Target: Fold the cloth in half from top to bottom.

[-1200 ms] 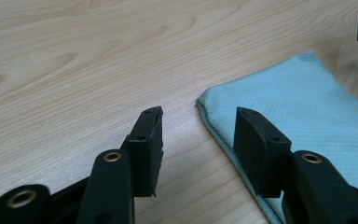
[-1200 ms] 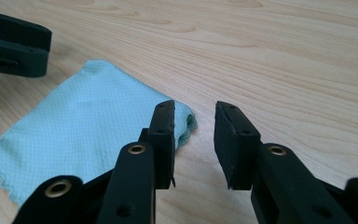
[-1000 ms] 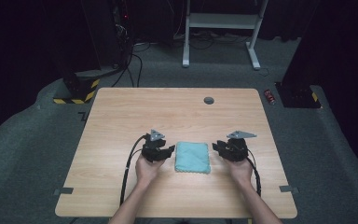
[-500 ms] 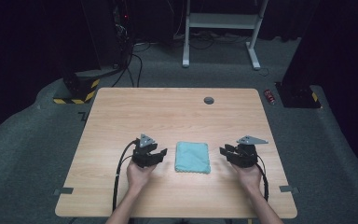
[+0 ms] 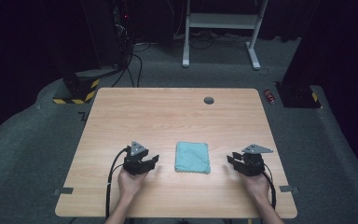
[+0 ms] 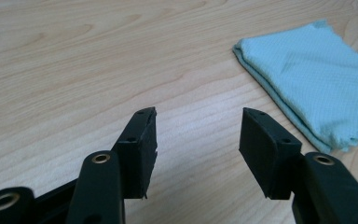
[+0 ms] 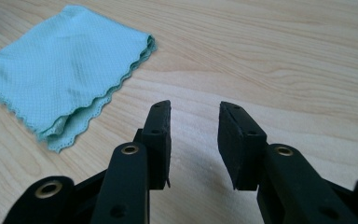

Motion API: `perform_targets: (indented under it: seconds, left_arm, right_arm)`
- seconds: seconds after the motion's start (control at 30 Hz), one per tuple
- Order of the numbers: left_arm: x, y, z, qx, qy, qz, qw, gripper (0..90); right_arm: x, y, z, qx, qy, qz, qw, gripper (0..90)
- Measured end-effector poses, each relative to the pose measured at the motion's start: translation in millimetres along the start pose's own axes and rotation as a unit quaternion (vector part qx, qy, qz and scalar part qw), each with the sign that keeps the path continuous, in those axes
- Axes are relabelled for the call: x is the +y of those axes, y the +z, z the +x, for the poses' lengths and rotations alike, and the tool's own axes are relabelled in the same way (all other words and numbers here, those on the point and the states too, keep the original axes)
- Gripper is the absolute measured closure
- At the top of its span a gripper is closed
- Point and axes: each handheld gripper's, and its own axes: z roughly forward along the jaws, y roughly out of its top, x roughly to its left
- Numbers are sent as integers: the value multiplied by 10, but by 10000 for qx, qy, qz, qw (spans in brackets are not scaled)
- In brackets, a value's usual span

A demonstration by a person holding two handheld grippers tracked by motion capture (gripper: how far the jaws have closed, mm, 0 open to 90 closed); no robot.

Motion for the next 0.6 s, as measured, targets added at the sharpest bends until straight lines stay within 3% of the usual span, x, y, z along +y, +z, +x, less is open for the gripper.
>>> perform_targets:
  seconds: [0.3,0.6]
  left_arm:
    - [-99,-14,30,48,-108,33,9999,459]
    - [-136,15,-1,202,-5,94,9998,456]
  right_arm:
    - [-105,-45,-20,-103,29,32,9999,642]
    - [-200,-45,-31,-296,-55,125,9995,632]
